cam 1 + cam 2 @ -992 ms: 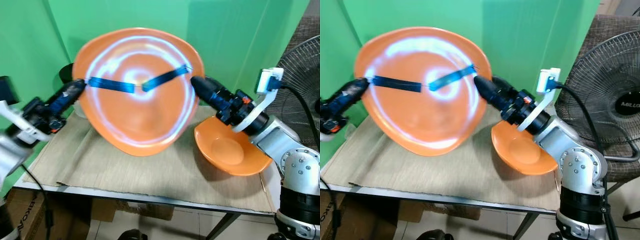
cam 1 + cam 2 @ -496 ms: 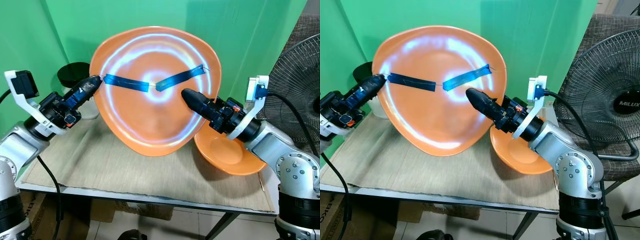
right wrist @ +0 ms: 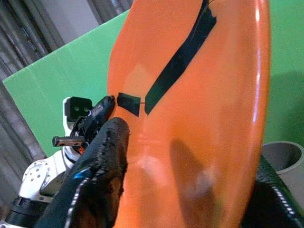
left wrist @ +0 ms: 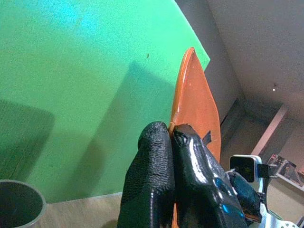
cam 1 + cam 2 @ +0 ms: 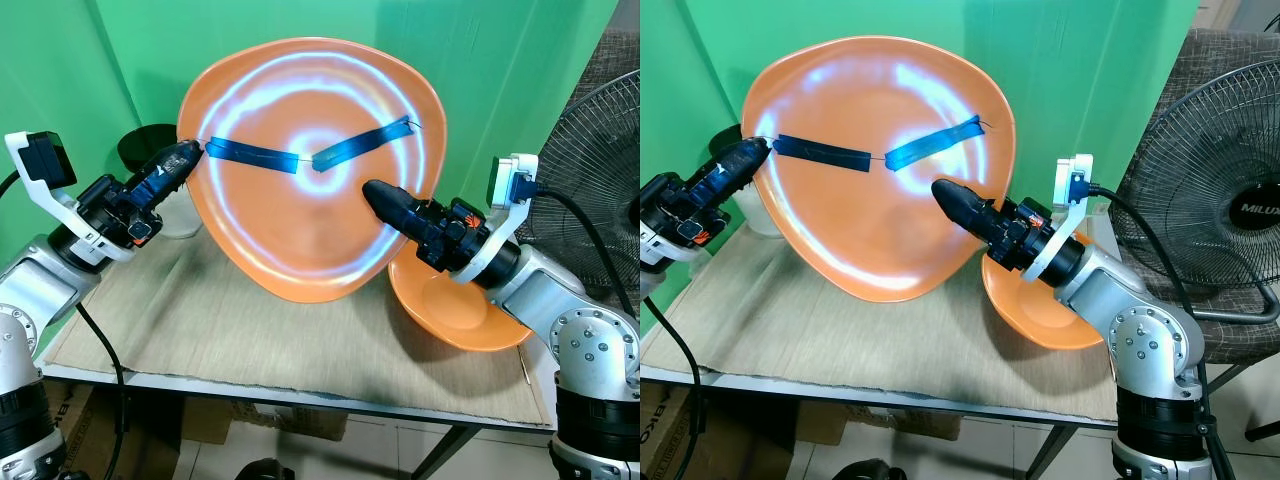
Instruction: Setting the table
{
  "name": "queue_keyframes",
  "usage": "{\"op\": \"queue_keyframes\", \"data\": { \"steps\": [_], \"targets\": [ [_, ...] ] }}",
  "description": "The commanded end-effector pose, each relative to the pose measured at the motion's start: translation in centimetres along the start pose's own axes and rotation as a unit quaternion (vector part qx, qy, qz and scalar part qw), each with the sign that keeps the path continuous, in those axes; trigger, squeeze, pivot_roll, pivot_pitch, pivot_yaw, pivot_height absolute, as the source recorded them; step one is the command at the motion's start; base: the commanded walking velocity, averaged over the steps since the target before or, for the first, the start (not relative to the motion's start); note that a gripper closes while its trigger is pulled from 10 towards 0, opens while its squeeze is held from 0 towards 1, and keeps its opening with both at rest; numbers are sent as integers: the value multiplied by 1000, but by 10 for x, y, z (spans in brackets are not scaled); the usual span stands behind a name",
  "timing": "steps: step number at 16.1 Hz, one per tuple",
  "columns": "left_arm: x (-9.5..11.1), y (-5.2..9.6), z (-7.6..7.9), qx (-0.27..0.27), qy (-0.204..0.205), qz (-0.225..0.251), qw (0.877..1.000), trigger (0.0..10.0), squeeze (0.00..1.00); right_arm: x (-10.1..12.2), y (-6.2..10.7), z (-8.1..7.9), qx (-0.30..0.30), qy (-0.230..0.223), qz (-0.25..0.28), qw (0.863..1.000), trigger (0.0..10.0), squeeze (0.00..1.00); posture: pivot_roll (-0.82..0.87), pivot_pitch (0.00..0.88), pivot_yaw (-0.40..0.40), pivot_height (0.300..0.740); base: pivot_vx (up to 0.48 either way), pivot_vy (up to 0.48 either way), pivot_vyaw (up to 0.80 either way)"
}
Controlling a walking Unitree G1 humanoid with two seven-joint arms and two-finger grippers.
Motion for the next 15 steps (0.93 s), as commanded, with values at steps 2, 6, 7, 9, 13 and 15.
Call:
{"op": "queue_keyframes", "data": {
  "steps": [2, 6, 7, 9, 13, 15],
  "targets": [
    [8, -5, 10, -28, -11, 8, 1000, 0, 0, 3, -1, -6, 16, 10, 3, 1000, 0, 0, 78, 0, 53, 740, 0, 0, 0],
    [7, -7, 10, -31, -12, 5, 999, 0, 0, 3, -1, -7, 18, 10, 3, 1000, 0, 0, 74, 0, 53, 740, 0, 0, 0],
    [7, -8, 9, -31, -12, 4, 999, 0, 0, 3, -1, -7, 19, 11, 3, 1000, 0, 0, 73, 0, 54, 740, 0, 0, 0],
    [7, -8, 9, -32, -13, 4, 999, 0, 0, 3, -1, -8, 19, 12, 3, 1000, 0, 0, 72, 0, 55, 740, 0, 0, 0],
    [8, -9, 10, -35, -15, 3, 999, 0, 0, 3, -1, -10, 23, 14, 3, 1000, 0, 0, 73, 0, 57, 740, 0, 0, 0],
    [9, -9, 10, -36, -17, 7, 999, 0, 0, 3, -1, -11, 25, 14, 5, 1000, 0, 0, 71, 0, 59, 740, 0, 0, 0]
  ]
}}
Point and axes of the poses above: a point about 5 cm out from each wrist's last joint towards the gripper, its own y axis pointing back from the gripper into the wrist, its own x axis along the axis of the wrist's last joint, z = x × y, the point moved 6 cm from there along -y, pointing out of the wrist towards the gripper, and after that the axes turned 12 degrees about y, right-handed, at the moved point
